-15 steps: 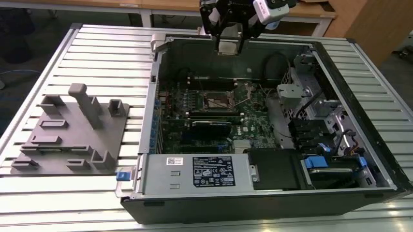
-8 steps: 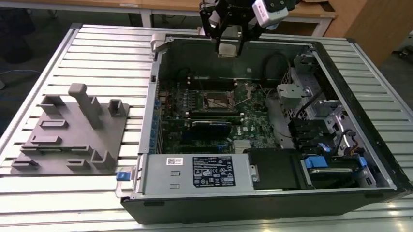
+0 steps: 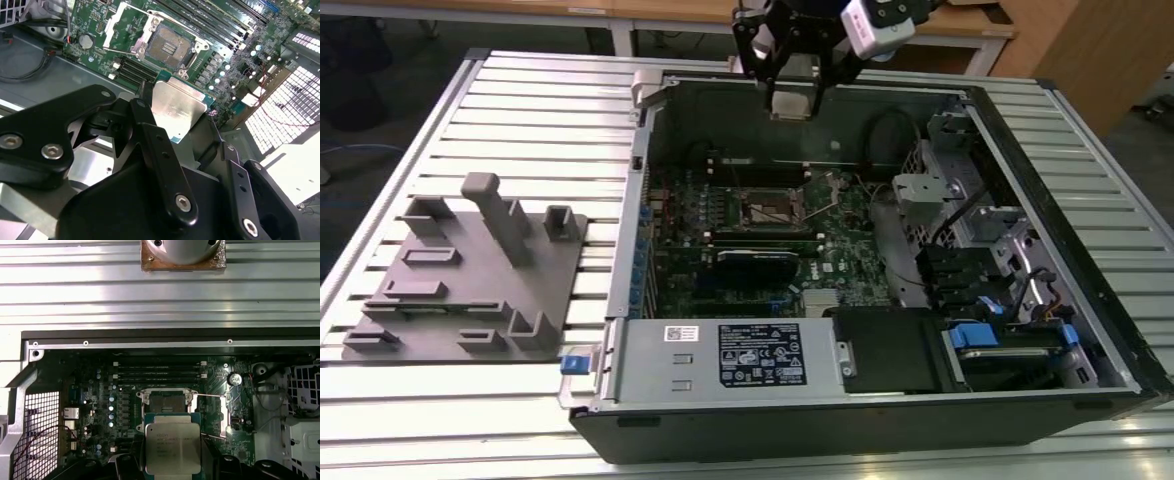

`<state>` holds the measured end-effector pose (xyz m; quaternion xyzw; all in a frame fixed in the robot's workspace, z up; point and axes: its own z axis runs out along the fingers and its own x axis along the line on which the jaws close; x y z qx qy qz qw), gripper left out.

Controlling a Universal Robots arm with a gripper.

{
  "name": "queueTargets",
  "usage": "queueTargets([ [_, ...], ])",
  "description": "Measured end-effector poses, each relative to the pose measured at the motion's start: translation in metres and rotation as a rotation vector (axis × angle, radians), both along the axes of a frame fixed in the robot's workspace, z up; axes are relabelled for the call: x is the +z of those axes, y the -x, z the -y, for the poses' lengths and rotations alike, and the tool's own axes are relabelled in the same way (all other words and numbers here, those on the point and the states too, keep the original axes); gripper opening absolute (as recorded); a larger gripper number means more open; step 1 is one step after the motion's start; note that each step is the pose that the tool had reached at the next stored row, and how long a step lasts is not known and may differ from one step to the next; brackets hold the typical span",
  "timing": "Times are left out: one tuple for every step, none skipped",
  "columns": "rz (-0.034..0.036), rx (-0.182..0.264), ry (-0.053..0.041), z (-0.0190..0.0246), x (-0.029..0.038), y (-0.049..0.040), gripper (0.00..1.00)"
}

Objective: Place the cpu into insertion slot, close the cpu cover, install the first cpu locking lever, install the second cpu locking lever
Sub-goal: 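Place the cpu into insertion slot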

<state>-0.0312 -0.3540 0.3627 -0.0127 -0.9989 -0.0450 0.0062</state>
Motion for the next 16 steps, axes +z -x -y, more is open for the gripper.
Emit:
queueTargets([
  [0.0008,0.0,0.0001,0.0,-0.0005,0.0,0.54],
  [0.0013,0.0,0.0002,0.0,-0.0008,0.0001,0.54],
  [0.0017,0.0,0.0002,0.0,-0.0011,0.0002,0.54],
  [0.0018,0.0,0.0003,0.0,-0.0011,0.0002,0.54],
  [0.0068,0.0,0.0003,0.0,-0.0015,0.0002,0.54],
  [0.0117,0.0,0.0002,0.0,-0.0018,0.0002,0.54],
  [0.0117,0.0,0.0002,0.0,-0.0018,0.0002,0.54],
  [0.0118,0.0,0.0002,0.0,-0.0018,0.0002,0.54],
  [0.0118,0.0,0.0002,0.0,-0.0018,0.0002,0.54],
  [0.0119,0.0,0.0002,0.0,-0.0018,0.0002,0.54],
  [0.0119,0.0,0.0002,0.0,-0.0018,0.0002,0.54],
  [0.0119,0.0,0.0001,0.0,-0.0019,0.0002,0.54],
  [0.0121,0.0,-0.0002,-0.0001,-0.0023,0.0002,0.54],
  [0.0121,0.0,-0.0001,0.0,-0.0027,0.0002,0.54],
  [0.012,0.0,0.0001,0.0,-0.0032,0.0002,0.54],
  [0.012,0.0,0.0,0.0,-0.0042,0.0002,0.54],
])
